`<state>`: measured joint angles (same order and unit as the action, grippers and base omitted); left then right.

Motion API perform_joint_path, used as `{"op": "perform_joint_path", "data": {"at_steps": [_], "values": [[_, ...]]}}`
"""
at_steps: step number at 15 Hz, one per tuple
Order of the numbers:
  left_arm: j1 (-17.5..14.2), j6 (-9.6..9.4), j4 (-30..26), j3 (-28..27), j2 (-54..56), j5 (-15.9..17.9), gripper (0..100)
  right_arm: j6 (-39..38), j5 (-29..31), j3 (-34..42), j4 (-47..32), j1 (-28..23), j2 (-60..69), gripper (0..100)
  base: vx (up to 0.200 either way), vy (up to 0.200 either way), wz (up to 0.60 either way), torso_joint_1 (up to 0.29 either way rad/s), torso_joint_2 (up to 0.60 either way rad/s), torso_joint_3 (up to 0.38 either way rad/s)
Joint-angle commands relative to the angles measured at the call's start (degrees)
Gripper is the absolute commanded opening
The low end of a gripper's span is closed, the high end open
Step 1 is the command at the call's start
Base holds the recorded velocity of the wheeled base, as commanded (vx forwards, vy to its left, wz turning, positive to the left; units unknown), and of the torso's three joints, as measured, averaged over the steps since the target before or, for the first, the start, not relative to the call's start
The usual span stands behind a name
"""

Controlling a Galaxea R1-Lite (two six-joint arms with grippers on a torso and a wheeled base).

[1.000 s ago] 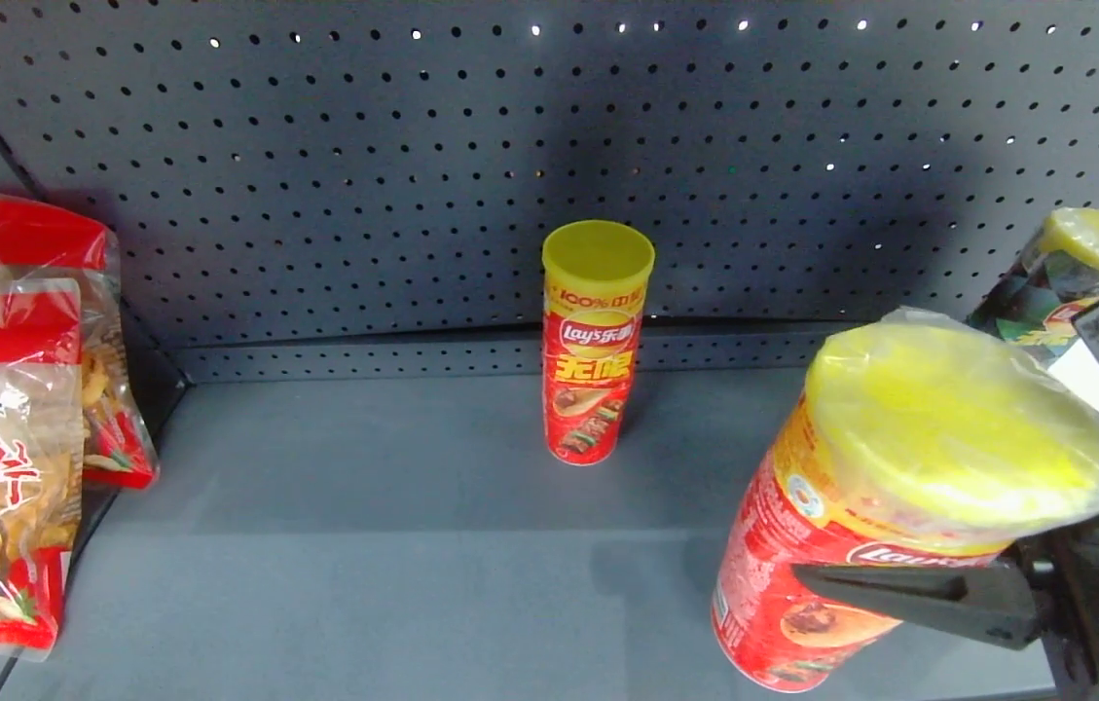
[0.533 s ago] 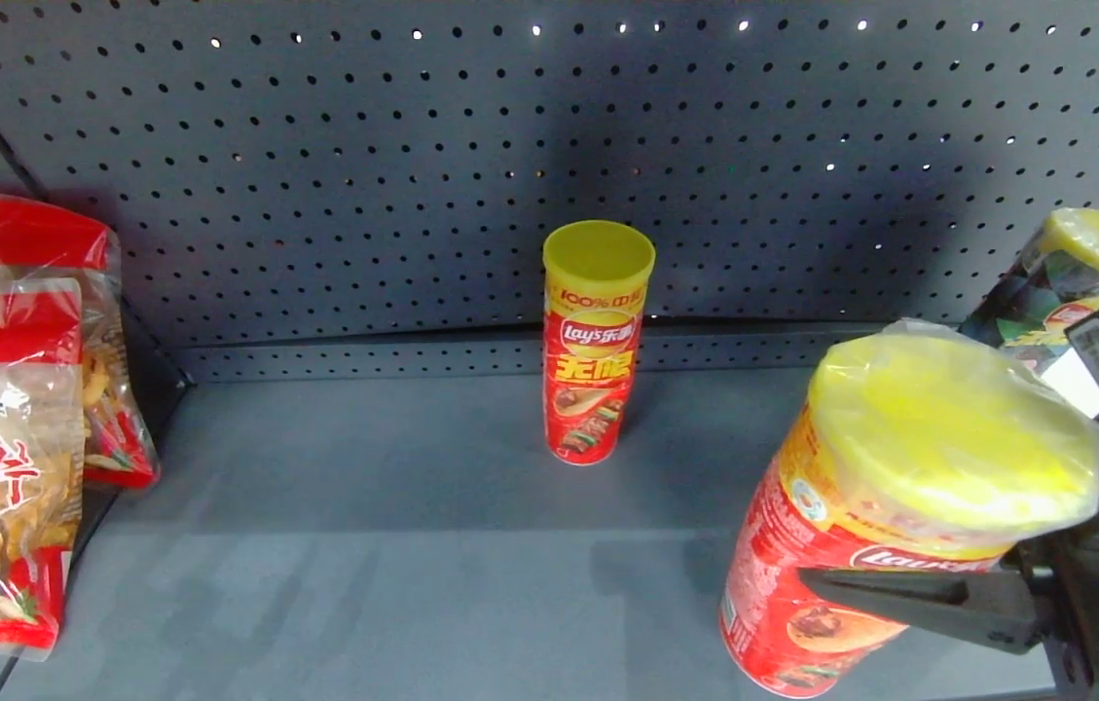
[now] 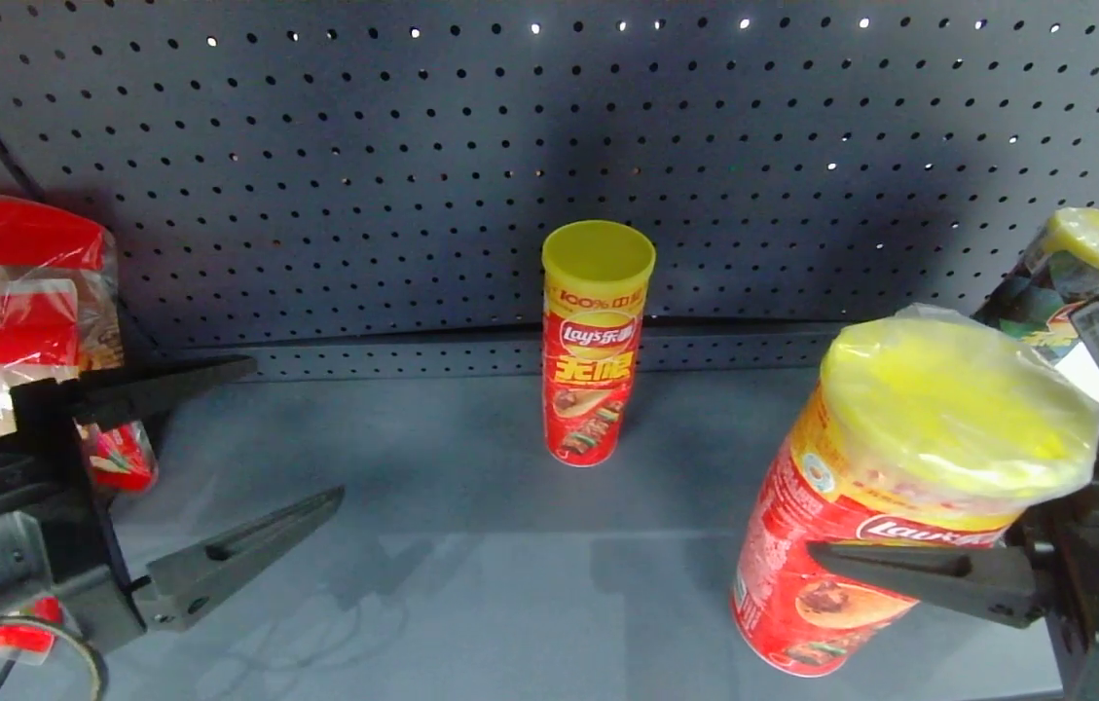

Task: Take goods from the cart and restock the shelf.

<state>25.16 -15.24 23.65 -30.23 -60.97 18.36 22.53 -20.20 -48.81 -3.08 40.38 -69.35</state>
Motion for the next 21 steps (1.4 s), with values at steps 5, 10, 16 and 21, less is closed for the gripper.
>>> {"op": "perform_joint_path", "data": {"at_steps": [5,10,16,21], "values": [[3.75,0.38,1.22,-0.97,-11.98,0.63,100,-0.03,-0.02,-0.14,0.10,-0.91,-0.52,0,0.000,0.000,0.00,0.000,0.00,0.000],[3.67,0.21,6.58,-0.53,-12.95,6.51,100,0.06,-0.10,-0.23,0.10,-1.70,-0.43,0,0.000,0.000,0.00,0.000,0.00,0.000],[4.19,0.82,31.19,4.22,-29.21,8.80,100,-0.03,0.07,-0.50,0.10,-1.70,-1.14,0,0.000,0.000,0.00,0.000,0.00,0.000],[4.02,1.44,32.34,-5.63,-38.61,9.06,100,-0.03,0.16,-2.87,0.01,-1.70,-2.19,0,0.000,0.000,0.00,0.000,0.00,0.000]]}}
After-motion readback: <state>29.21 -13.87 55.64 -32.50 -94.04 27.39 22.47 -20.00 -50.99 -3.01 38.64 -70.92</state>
